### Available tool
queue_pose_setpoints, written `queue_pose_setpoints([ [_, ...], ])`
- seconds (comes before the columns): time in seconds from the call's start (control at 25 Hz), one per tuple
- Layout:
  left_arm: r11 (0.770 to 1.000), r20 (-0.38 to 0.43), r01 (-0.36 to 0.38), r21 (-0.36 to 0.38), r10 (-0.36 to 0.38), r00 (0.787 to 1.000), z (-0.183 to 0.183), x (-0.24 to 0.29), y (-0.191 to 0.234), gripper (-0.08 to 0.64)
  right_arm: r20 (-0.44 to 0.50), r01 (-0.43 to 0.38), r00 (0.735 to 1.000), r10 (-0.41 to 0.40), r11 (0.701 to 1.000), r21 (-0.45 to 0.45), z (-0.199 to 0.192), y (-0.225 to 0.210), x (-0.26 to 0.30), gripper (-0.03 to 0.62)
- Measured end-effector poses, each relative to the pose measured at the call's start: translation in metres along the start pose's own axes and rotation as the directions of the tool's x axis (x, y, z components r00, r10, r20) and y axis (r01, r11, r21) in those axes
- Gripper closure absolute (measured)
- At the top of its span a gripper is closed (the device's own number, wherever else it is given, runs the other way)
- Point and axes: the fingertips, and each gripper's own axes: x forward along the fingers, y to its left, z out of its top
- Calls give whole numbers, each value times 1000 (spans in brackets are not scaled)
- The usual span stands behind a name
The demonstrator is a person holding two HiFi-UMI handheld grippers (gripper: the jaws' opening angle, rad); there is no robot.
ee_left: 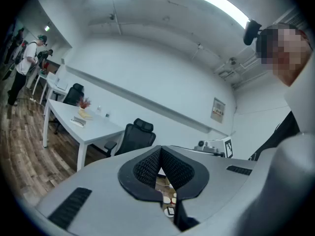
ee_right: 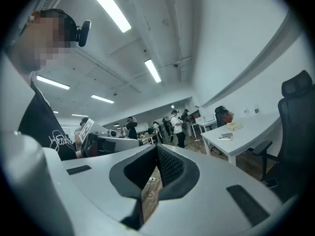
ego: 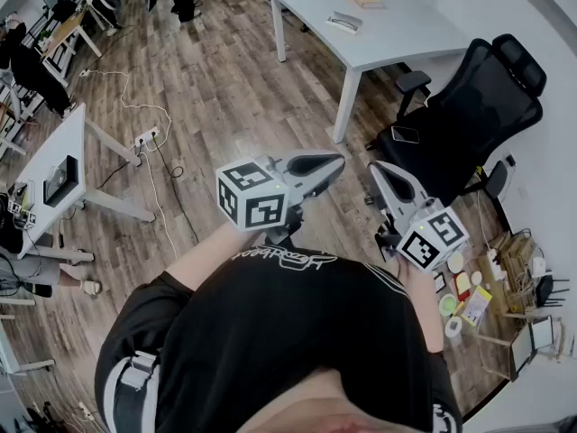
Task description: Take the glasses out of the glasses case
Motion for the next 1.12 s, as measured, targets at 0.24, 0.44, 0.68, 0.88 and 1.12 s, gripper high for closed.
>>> queue_pose_setpoints([
  [0.24,1000,-4,0,3,0,1000,-3,2,-8,552,-7,3,1000,-3,1000,1,-2,2,-8,583],
  [0.44,1000,-17,-7,-4,7,1000,-7,2,-13,552,-12,-3,1000,3,1000,9,-5,2,-13,583],
  [0.68,1000,-14,-17,-25,16,1000,-9,-5,-2,552,-5,-10,1000,10,1000,27,-8,2,-2,583],
  [0.88,1000,-11,2,-27,-2,1000,-8,3,12,552,-8,-13,1000,14,1000,14,-9,-7,11,583],
  [1.12,999,4,0,-46,0,1000,0,18,50,552,-12,-7,1000,8,999,31,-10,-39,37,583],
])
